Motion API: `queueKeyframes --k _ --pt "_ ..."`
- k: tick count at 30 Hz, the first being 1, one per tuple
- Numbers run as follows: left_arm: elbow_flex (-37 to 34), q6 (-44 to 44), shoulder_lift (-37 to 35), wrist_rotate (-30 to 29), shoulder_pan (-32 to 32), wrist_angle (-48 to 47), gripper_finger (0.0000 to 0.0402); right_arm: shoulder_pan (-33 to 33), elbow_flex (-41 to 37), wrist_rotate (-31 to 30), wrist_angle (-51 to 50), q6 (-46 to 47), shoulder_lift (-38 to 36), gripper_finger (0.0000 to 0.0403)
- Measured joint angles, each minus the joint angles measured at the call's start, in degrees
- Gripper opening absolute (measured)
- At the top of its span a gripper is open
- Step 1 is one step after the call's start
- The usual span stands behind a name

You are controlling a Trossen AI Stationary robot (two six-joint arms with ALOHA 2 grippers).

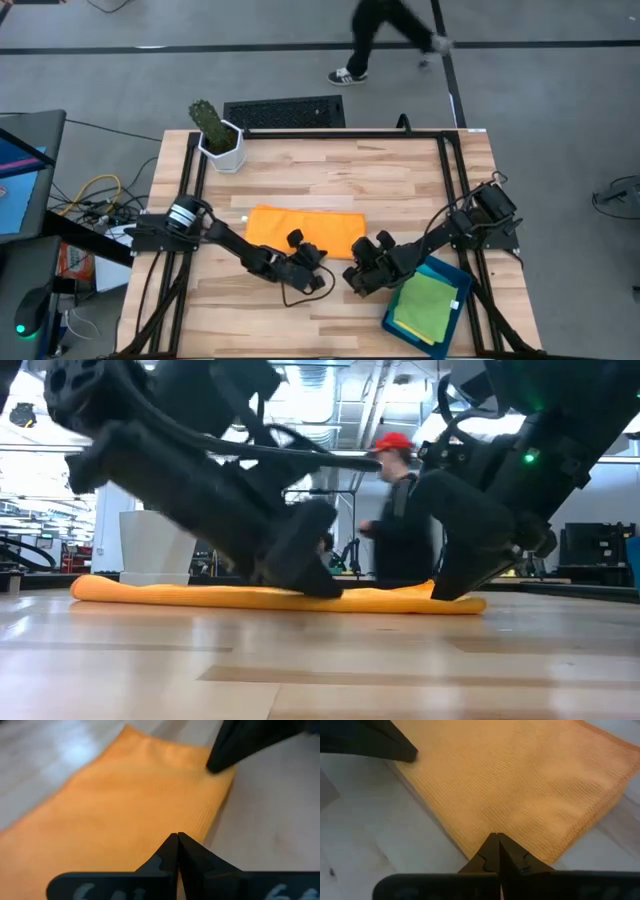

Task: Fold microfiber towels
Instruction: Fold the orange microfiber towel

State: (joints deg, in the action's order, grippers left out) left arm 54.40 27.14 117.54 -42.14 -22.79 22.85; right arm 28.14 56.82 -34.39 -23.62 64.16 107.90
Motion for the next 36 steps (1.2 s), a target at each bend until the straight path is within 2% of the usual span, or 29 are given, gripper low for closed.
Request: queueKeyframes --k 4,8,10,14,17,19,23,27,36 --pt "0.2 2.4 2.4 0.3 0.0 0.9 0.0 0.4 0.1 -0.2 -2.2 -0.1 -0.3 0.0019" --pt "0.3 2.5 2.4 0.5 0.0 0.6 0.0 2.0 2.0 -2.9 -7.1 -0.9 -2.7 0.0025" --pt "0.3 2.5 2.4 0.6 0.0 0.7 0.0 3.1 2.3 -3.8 -8.9 -6.0 -3.9 0.0026" --pt "0.3 1.4 2.4 2.7 0.1 1.3 0.0 5.3 2.5 -0.4 -8.8 -21.2 -4.6 0.0038" --pt "0.3 0.6 2.4 2.8 0.1 1.3 0.0 5.6 1.9 3.2 -8.8 -28.4 -4.6 0.0067" --pt "0.3 0.5 2.4 2.9 0.1 1.2 0.0 5.3 1.4 3.3 -8.9 -30.9 -4.6 0.0092" --pt "0.3 0.3 2.4 2.9 0.1 1.1 0.0 4.1 1.1 3.1 -9.0 -32.1 -4.6 0.0137" --pt "0.3 0.1 2.4 3.0 0.1 1.0 0.0 3.5 0.8 5.5 -6.3 -35.6 -4.6 0.0162" --pt "0.3 0.0 2.4 3.2 0.1 0.7 0.0 1.9 -1.8 7.1 -6.0 -35.6 -4.5 0.0162"
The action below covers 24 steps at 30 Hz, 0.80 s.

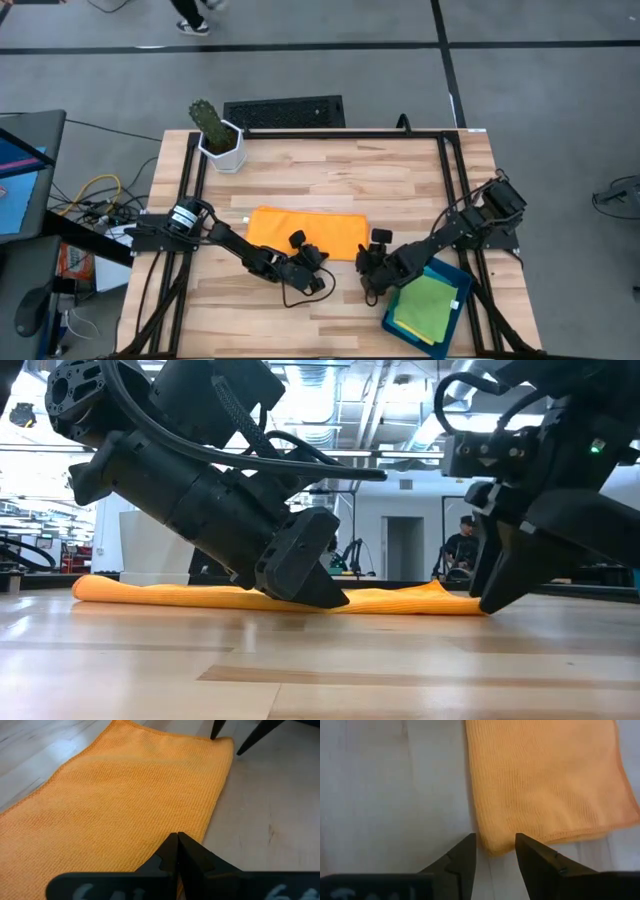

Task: Fold microfiber towels
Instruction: Fold the orange microfiber towel

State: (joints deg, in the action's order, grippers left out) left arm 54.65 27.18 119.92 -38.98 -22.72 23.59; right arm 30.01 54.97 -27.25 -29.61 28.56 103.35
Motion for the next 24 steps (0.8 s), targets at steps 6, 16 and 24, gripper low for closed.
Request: queueKeyframes --k 6,16,24 --pt "0.0 0.0 0.0 0.0 0.0 -0.1 0.0 -0.7 -0.1 1.5 0.0 -0.2 0.0 0.0144" --pt "0.0 -1.2 0.1 0.0 0.0 -0.1 0.0 -0.8 -2.1 1.7 1.2 1.9 -0.1 0.006" --pt "-0.3 -3.1 -2.2 1.1 -0.1 -1.0 0.0 -0.9 -1.1 1.9 -0.6 2.0 0.0 0.0022"
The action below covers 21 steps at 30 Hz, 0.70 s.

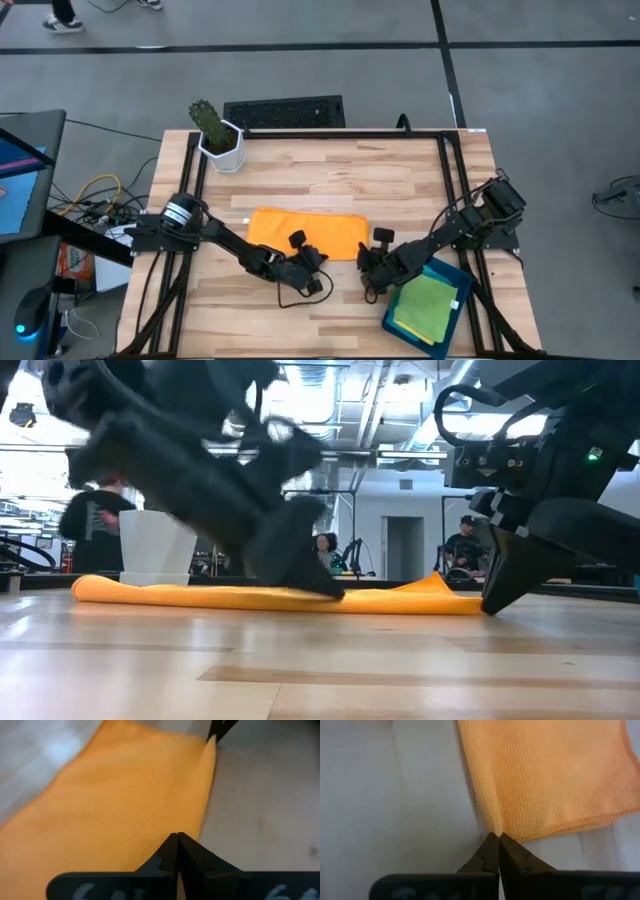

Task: Fold microfiber towels
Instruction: Fold the orange microfiber towel

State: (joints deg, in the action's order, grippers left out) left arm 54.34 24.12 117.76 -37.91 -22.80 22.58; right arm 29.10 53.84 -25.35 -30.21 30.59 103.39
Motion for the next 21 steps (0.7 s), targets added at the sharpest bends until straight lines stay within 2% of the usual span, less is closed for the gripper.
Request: queueKeyframes --k 4,7,11,18,21 --pt "0.2 -0.6 -5.0 1.4 -0.4 -1.6 0.0 0.0 1.3 0.7 -1.8 0.0 0.1 0.0013" --pt "0.2 0.6 -6.8 2.0 -0.9 -6.8 0.0 0.0 2.6 0.3 -3.4 0.0 0.1 0.0007" --pt "0.1 2.4 -6.6 1.8 -1.1 -10.6 0.0 -0.4 5.4 -1.1 -5.2 -1.7 0.1 0.0014" --pt "-0.2 3.2 -3.5 0.0 -0.9 -8.7 0.0 -2.4 9.8 -1.8 -4.7 -7.4 0.1 0.0007" --pt "-0.1 3.8 -1.3 -0.4 -0.8 -6.9 0.0 -3.6 10.7 -1.9 -1.4 -10.2 0.1 0.0011"
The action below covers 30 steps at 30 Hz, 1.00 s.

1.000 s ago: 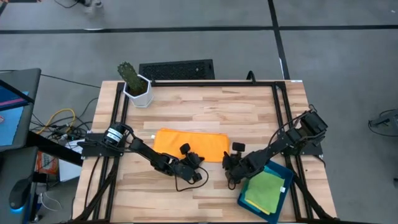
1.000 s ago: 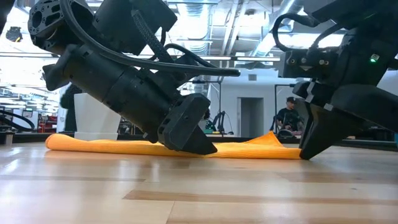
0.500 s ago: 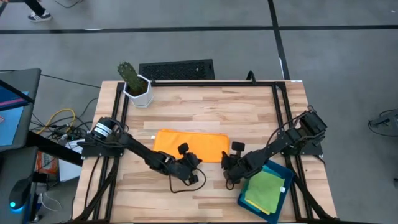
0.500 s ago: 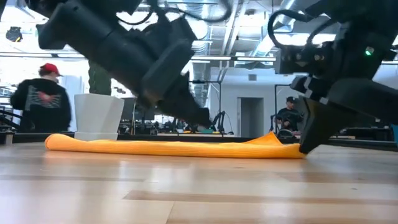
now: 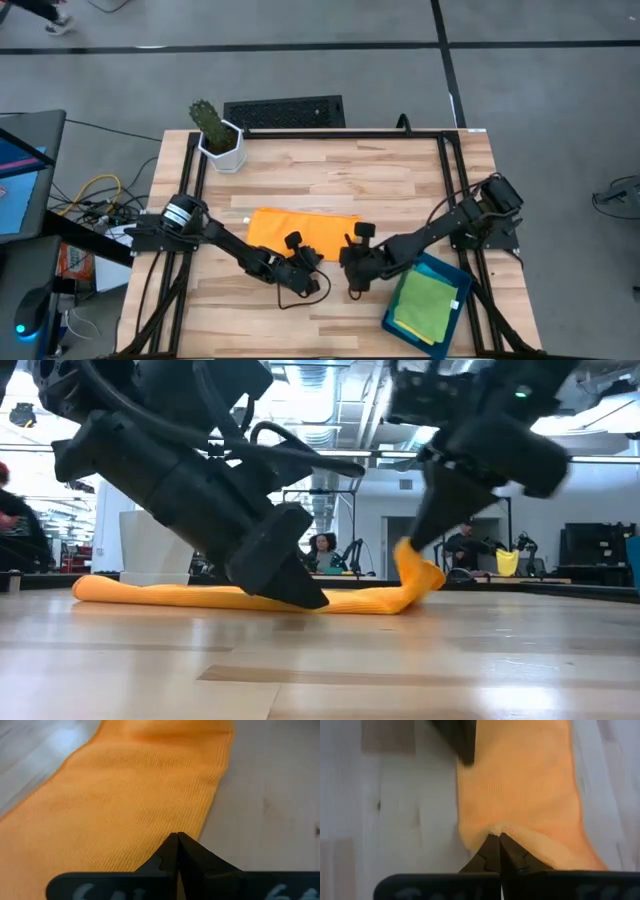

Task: Fold microfiber towels
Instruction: Fold the orange microfiber towel

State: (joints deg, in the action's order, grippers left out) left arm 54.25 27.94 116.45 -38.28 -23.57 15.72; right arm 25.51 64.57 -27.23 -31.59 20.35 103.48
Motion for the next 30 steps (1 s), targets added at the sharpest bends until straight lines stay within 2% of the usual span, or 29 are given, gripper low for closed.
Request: queueKeyframes --k 15,19,25,30 --pt "0.1 -0.1 1.6 -0.2 0.0 3.4 0.0 -4.8 0.3 2.3 19.6 -11.1 1.0 0.0011" --pt "0.1 -0.9 1.7 0.3 0.1 4.0 0.0 -5.5 0.9 4.5 21.5 -12.9 3.9 0.0011" --pt "0.3 -1.6 1.7 0.6 -0.3 4.4 0.0 -5.8 4.2 3.1 21.1 -16.2 7.0 0.0012" --pt "1.4 -3.5 -1.4 6.5 -1.3 -0.1 0.0 -6.3 5.7 3.2 21.1 -17.7 7.4 0.0012"
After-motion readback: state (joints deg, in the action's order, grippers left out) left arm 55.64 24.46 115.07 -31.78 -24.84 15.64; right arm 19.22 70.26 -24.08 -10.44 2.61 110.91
